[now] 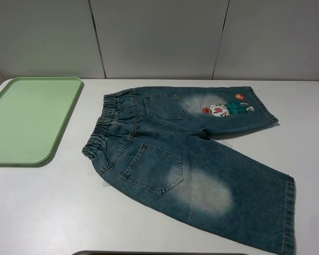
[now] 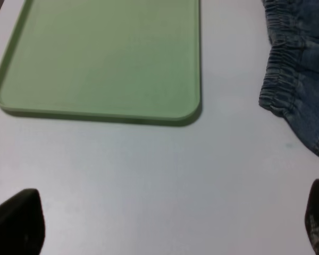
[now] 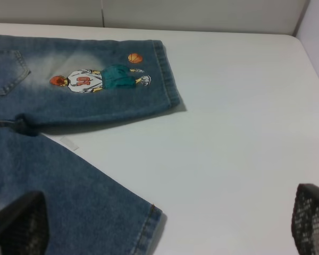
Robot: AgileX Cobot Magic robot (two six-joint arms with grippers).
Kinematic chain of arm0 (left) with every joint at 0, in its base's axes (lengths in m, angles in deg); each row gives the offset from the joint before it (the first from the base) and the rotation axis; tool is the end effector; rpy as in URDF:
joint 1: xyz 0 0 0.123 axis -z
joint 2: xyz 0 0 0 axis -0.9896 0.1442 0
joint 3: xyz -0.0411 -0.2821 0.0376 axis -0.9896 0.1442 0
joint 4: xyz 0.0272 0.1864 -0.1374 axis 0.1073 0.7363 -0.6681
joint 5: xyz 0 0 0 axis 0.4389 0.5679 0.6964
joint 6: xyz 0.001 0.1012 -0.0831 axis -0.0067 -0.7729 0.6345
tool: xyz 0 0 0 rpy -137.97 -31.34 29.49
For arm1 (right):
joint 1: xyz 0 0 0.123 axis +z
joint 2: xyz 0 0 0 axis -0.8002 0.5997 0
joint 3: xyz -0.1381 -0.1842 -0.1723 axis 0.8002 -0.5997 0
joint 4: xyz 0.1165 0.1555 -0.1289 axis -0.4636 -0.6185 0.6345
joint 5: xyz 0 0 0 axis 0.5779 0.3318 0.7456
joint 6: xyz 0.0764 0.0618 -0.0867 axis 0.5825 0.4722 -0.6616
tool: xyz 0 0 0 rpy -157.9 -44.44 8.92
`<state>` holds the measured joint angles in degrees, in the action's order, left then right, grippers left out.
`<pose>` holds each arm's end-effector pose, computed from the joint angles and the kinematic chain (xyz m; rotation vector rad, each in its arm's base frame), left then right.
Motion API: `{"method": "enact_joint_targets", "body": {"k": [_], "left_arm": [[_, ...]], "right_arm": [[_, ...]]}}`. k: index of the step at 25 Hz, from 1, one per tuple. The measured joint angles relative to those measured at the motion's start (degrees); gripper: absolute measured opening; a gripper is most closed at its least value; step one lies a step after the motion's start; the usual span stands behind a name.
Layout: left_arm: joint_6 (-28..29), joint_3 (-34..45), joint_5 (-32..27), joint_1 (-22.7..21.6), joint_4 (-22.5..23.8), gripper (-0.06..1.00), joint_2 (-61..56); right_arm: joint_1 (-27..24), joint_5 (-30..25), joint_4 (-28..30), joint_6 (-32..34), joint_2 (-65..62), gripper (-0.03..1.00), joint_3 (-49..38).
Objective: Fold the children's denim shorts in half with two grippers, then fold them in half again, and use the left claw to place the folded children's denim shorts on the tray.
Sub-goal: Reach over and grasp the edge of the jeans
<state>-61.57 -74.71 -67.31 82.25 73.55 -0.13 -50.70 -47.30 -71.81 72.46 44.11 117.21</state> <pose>0.0122 0.0082 0.2446 -0.1086 2.0538 0.0121 0.0139 -0.0050 0.2536 -0.0878 1.9963 -0.0627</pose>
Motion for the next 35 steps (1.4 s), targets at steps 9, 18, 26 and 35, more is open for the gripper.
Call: {"method": "enact_joint_targets", "body": {"k": [9, 18, 26, 35], "left_arm": [[0.00, 0.00, 0.00, 0.00, 0.11, 0.98, 0.00], [0.00, 0.00, 0.00, 0.00, 0.11, 0.98, 0.00], [0.00, 0.00, 0.00, 0.00, 0.11, 0.98, 0.00], [0.00, 0.00, 0.00, 0.00, 0.11, 0.98, 0.00]], "right_arm": [[0.00, 0.00, 0.00, 0.00, 0.00, 0.69, 0.00], [0.00, 0.00, 0.00, 0.00, 0.00, 0.69, 0.00], [0.00, 0.00, 0.00, 0.00, 0.00, 0.69, 0.00], [0.83, 0.00, 0.00, 0.00, 0.00, 0.69, 0.00]]}}
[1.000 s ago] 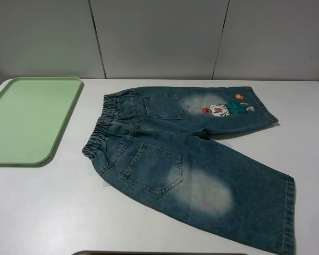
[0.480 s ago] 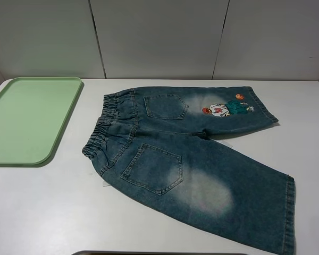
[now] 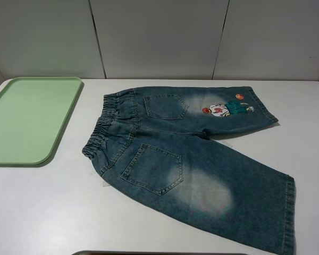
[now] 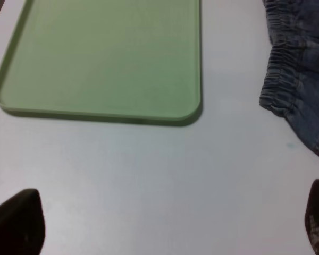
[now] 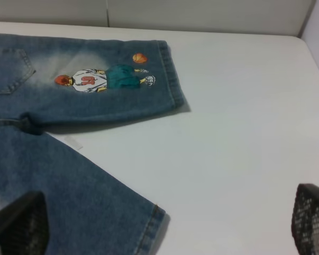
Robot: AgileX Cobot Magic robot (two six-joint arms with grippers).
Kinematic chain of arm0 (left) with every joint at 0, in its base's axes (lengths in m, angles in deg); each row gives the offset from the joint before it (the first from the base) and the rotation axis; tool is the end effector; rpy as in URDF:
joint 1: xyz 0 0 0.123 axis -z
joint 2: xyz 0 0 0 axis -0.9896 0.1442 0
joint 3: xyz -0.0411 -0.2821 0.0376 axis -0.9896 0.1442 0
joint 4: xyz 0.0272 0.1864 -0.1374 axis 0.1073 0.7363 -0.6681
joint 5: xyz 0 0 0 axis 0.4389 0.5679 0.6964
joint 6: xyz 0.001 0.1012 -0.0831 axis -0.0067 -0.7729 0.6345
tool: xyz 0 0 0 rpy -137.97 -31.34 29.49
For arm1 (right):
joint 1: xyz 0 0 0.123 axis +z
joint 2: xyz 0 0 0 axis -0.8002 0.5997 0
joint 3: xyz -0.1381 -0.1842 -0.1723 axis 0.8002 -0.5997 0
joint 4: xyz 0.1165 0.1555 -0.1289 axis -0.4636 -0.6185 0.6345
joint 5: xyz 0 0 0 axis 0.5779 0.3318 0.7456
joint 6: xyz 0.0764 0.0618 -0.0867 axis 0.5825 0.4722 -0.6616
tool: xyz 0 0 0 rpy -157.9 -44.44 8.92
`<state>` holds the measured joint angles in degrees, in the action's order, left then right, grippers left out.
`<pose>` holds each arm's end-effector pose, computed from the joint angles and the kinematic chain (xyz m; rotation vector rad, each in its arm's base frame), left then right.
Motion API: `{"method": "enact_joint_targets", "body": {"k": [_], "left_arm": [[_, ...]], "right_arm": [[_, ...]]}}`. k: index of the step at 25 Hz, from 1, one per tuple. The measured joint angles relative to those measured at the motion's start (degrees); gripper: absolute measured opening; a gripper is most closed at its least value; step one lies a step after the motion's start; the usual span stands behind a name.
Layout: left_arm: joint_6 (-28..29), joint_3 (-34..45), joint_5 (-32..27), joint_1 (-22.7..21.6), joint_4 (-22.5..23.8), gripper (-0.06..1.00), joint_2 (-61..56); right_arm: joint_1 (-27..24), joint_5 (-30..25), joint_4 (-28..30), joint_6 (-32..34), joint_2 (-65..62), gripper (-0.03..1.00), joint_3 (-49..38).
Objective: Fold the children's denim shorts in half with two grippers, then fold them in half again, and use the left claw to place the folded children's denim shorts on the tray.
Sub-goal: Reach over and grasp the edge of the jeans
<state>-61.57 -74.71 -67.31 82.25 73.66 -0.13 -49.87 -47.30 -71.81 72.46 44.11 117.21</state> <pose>0.0122 0.0084 0.2446 -0.1086 2.0537 0.0144 0.0140 -0.0048 0.2536 -0.1022 1.9954 -0.0534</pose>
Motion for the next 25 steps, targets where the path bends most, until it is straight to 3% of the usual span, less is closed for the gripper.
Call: {"method": "enact_joint_targets", "body": {"k": [13, 25], "left_arm": [[0.00, 0.00, 0.00, 6.64, 0.00, 0.98, 0.00], [0.00, 0.00, 0.00, 6.84, -0.05, 0.98, 0.00]], "right_arm": [[1.49, 0.00, 0.00, 0.00, 0.00, 0.69, 0.00], [4.32, 0.00, 0.00, 0.00, 0.00, 0.69, 0.00]]}}
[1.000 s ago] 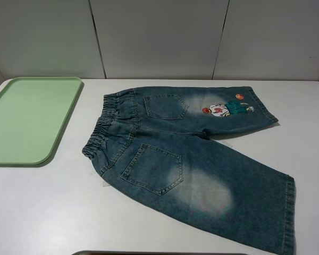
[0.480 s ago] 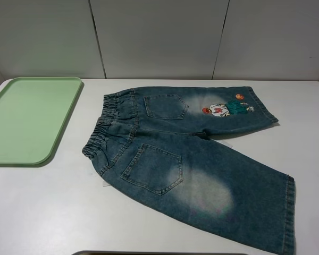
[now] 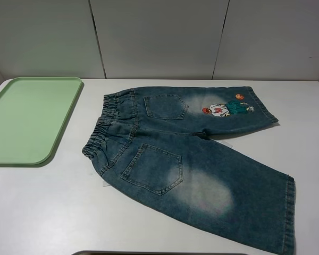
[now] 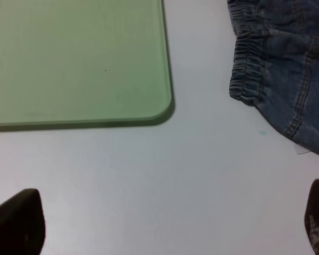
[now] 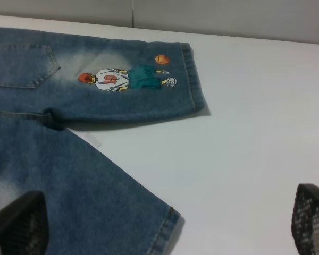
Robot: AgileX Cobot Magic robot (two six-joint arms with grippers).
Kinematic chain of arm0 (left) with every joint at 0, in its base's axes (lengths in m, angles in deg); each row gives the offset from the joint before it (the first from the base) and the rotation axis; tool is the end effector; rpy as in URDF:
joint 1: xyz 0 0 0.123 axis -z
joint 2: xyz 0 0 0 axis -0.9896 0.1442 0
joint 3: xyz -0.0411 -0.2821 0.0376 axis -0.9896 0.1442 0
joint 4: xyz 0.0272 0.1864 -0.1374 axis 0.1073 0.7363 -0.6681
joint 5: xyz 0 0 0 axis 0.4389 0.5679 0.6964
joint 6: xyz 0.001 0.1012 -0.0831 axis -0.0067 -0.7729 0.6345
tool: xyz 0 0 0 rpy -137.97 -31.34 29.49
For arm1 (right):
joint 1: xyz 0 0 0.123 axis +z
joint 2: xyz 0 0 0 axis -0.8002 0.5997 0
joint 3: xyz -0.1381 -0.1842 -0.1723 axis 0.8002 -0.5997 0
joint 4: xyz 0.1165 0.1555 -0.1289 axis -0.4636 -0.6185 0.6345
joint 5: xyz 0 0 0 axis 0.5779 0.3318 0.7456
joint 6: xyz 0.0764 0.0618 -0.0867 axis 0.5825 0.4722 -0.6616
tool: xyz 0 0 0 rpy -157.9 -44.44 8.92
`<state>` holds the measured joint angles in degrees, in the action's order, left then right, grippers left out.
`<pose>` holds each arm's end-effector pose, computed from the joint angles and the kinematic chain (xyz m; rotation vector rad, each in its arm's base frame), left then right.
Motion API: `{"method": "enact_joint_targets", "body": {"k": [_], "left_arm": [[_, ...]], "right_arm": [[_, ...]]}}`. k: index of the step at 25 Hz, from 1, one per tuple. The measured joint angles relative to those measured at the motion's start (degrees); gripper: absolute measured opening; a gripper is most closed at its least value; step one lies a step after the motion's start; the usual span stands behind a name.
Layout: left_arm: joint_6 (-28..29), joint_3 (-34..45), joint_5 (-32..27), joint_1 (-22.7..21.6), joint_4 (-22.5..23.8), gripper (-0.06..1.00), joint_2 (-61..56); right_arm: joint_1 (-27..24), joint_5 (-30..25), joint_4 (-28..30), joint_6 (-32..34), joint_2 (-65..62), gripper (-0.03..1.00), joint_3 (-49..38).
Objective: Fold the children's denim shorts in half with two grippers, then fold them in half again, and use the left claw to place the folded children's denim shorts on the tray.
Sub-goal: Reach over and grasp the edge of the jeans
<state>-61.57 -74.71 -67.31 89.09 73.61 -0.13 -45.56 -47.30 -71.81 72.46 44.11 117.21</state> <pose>0.0131 0.0068 0.2446 0.0141 2.0571 -0.0606 0.0143 -0.0037 0.2536 -0.1771 1.9898 -0.0050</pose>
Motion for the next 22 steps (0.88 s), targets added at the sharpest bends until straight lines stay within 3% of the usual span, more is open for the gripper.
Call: {"method": "enact_joint_targets", "body": {"k": [7, 12, 16, 22], "left_arm": [[-5.43, -0.79, 1.23, 2.51, -1.84, 0.98, 0.00], [-10.50, -5.47, 3.18, 6.98, -2.10, 0.98, 1.90], [-14.52, -10.73, 3.70, 11.37, -1.53, 0.98, 9.51], [-16.82, -21.92, 2.04, 17.14, 1.68, 0.98, 26.21]], "right_arm": [[0.00, 0.00, -0.79, 0.85, 0.00, 0.69, 0.00], [0.00, -0.08, -4.24, -3.75, 0.69, 0.69, 0.40], [1.06, 0.37, -5.00, -9.93, 6.30, 0.69, 3.07], [7.08, 1.75, -6.97, -18.31, 17.16, 0.69, 6.88]]}}
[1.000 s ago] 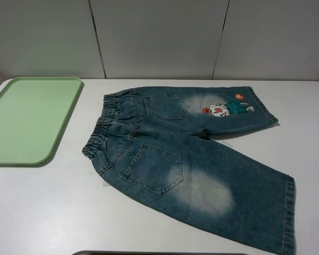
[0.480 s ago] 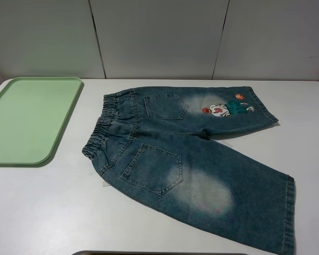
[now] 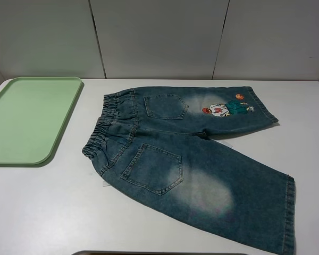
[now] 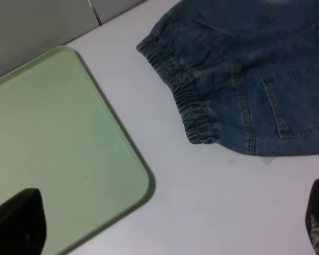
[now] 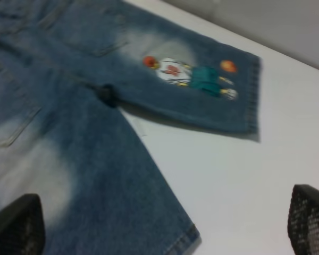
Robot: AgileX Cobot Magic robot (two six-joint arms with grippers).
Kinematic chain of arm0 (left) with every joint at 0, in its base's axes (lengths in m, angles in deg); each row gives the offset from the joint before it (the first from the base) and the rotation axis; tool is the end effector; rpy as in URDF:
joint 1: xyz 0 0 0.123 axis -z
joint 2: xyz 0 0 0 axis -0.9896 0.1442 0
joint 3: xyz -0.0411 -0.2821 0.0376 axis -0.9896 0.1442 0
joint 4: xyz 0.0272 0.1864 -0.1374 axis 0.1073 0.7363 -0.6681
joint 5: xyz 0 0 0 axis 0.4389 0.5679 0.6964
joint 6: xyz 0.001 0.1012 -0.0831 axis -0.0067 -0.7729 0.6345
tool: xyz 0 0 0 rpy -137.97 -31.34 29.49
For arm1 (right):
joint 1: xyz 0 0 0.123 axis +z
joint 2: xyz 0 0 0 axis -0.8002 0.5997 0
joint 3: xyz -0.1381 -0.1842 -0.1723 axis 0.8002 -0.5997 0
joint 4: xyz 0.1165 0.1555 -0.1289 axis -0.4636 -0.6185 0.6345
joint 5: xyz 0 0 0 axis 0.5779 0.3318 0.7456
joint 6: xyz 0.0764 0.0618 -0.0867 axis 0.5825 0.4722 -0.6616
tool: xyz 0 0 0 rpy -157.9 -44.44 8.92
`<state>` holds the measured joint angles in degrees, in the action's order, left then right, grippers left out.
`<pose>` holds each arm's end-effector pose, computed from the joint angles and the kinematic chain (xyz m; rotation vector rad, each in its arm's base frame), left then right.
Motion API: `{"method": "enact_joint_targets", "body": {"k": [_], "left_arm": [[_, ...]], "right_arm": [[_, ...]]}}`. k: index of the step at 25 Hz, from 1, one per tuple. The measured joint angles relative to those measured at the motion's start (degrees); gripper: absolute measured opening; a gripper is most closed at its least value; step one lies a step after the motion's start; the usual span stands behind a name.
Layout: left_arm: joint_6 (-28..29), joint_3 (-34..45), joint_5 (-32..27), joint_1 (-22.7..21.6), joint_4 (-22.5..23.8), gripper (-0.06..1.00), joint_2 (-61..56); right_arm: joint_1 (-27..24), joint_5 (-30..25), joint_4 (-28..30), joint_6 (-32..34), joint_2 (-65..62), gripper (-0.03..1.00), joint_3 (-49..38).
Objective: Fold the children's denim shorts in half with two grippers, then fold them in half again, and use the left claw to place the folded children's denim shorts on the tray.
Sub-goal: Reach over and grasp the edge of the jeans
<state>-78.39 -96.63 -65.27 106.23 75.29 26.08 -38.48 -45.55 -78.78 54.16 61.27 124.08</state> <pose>0.0644 -0.0168 0.3485 0.6306 1.9963 -0.0242 0.0477 0.0205 0.2847 -0.6489 2.0450 0.0222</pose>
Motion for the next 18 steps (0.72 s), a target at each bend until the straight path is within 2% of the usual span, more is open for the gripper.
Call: {"method": "enact_joint_targets", "body": {"k": [3, 7, 13, 18], "left_arm": [[-0.49, -6.27, -2.31, 2.47, 0.42, 0.98, 7.86], [-4.89, -12.04, -4.35, 7.63, 1.64, 0.98, 16.68], [-14.62, -12.87, -5.15, 14.13, 7.00, 0.98, 27.12], [-20.53, -13.04, -2.80, 15.41, 9.10, 0.98, 35.91]], "right_arm": [[4.13, 0.22, 0.96, -1.61, 4.83, 0.69, 0.41], [10.08, -1.37, 7.24, -2.52, 10.87, 0.69, 0.47], [16.93, -2.98, 16.84, -2.71, 18.38, 0.69, 0.47], [19.28, -2.65, 20.91, -2.71, 25.19, 0.69, -2.63]]}}
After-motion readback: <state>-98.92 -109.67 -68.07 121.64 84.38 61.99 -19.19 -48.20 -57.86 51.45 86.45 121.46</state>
